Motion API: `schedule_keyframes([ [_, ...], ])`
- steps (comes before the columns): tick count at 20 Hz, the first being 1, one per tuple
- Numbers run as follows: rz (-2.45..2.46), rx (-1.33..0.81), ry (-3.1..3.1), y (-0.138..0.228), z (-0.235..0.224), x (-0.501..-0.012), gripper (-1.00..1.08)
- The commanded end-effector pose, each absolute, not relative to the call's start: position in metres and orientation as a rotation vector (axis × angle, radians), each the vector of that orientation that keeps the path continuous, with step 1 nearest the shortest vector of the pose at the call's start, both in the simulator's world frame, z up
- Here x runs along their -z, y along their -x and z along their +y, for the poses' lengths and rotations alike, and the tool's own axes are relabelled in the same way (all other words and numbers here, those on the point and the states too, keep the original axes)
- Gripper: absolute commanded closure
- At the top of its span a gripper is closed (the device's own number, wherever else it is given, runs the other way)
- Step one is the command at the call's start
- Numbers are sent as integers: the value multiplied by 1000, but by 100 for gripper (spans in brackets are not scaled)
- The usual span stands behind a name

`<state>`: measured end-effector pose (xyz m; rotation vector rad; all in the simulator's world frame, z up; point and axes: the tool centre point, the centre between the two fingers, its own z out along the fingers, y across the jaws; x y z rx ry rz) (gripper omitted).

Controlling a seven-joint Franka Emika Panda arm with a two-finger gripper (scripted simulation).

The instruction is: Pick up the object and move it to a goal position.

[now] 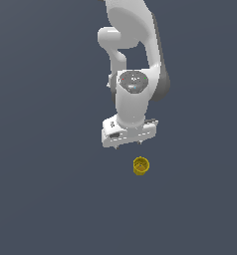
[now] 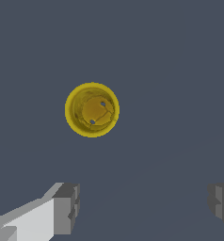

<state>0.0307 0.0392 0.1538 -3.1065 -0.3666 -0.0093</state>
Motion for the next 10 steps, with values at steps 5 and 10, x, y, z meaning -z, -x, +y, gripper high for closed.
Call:
schedule_keyframes([
  [5, -703, 3, 3058, -55, 67, -129, -92],
  [10, -904, 0, 3008, -68, 84, -112, -92],
])
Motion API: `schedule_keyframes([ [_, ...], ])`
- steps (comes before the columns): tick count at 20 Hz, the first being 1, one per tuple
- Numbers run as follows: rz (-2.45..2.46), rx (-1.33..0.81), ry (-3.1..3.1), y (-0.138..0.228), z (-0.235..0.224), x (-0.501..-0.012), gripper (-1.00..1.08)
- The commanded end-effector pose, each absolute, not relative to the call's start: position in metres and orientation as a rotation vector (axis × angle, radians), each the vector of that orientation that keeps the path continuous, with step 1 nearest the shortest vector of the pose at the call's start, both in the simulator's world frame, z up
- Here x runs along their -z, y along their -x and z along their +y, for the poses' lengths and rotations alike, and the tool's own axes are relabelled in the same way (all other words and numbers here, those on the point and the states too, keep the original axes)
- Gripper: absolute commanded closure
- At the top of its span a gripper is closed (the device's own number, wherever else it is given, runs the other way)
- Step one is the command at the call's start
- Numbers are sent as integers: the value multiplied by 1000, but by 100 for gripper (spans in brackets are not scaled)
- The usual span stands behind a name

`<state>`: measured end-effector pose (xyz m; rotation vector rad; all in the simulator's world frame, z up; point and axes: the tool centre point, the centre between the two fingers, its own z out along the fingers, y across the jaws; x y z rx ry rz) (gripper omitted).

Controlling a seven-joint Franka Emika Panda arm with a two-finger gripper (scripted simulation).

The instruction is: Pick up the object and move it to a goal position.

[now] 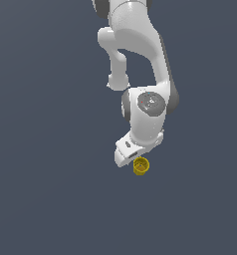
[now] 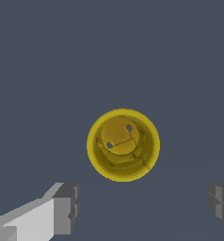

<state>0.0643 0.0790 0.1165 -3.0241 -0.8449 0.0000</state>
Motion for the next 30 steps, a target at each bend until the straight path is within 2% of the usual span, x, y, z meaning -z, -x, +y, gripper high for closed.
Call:
schedule_keyframes([
  [1, -934, 0, 2999, -70, 86, -109, -92],
  [15, -1068, -1, 2954, -78, 98, -93, -92],
  [24, -1075, 0, 2952, -77, 98, -51, -92],
  [30, -1076, 0, 2952, -79, 99, -46, -92],
])
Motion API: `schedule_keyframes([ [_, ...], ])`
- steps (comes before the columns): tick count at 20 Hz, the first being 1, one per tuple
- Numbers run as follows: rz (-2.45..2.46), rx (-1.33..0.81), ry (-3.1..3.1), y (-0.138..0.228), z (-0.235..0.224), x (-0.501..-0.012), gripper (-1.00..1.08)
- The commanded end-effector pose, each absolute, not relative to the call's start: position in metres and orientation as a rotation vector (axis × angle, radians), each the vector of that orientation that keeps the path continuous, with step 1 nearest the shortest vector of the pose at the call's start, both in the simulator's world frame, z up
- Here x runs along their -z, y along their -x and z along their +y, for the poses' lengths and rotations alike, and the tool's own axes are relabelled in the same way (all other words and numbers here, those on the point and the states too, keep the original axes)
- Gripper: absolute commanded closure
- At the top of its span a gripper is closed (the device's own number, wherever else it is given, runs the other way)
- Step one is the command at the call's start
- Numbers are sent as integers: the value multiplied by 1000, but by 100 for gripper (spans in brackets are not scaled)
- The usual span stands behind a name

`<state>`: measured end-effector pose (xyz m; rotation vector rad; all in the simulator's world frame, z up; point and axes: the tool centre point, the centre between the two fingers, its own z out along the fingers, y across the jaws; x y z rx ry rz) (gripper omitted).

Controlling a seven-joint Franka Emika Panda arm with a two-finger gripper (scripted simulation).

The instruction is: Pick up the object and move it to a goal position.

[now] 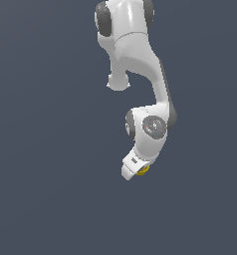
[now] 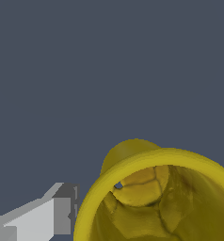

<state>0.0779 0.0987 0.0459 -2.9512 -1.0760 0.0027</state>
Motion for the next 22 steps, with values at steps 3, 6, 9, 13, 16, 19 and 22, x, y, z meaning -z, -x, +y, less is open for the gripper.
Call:
schedule_keyframes([
  [3, -1076, 0, 2952, -79, 99, -46, 108],
  [6, -1076, 0, 2952, -79, 99, -46, 108],
  [9, -1076, 0, 2952, -79, 99, -46, 108],
  [13, -1076, -1, 2952, -78, 99, -47, 108],
  [16, -1076, -1, 2952, -77, 101, -52, 108],
  [19, -1076, -1, 2952, -73, 104, -62, 108],
  [22, -1076, -2, 2952, -69, 110, -76, 108],
])
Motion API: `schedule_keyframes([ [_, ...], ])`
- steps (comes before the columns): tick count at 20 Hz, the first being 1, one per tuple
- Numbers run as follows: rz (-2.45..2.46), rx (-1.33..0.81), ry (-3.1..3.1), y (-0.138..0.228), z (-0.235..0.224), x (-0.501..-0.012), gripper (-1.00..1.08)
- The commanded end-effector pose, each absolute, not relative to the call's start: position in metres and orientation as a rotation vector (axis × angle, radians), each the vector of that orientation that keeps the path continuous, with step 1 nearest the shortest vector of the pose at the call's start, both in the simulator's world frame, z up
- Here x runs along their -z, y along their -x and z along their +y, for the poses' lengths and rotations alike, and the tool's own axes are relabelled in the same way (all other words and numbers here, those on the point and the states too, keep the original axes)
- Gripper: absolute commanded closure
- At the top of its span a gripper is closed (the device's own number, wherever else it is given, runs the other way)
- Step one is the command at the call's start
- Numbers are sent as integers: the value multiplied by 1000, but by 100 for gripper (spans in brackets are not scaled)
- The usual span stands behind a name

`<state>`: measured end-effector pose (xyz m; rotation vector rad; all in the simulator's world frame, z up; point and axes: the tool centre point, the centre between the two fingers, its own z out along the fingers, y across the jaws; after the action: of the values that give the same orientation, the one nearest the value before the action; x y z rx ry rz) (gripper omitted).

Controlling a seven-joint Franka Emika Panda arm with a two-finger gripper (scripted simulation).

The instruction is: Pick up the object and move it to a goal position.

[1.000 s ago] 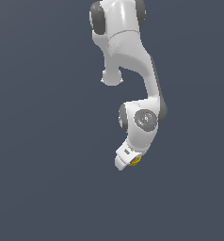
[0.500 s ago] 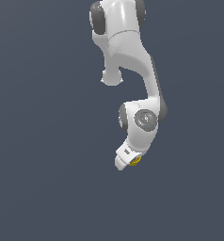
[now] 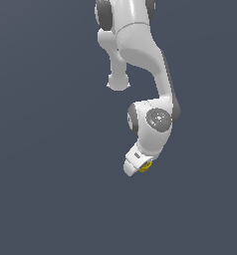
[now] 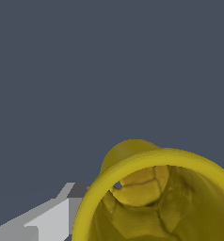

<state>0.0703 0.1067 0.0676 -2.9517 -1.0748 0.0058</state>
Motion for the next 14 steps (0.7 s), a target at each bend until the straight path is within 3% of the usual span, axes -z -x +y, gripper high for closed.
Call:
schedule_keyframes([
  [1, -1076, -2, 2952, -67, 112, -82, 108],
  [14, -1078, -2, 2953, -26, 161, -209, 108],
])
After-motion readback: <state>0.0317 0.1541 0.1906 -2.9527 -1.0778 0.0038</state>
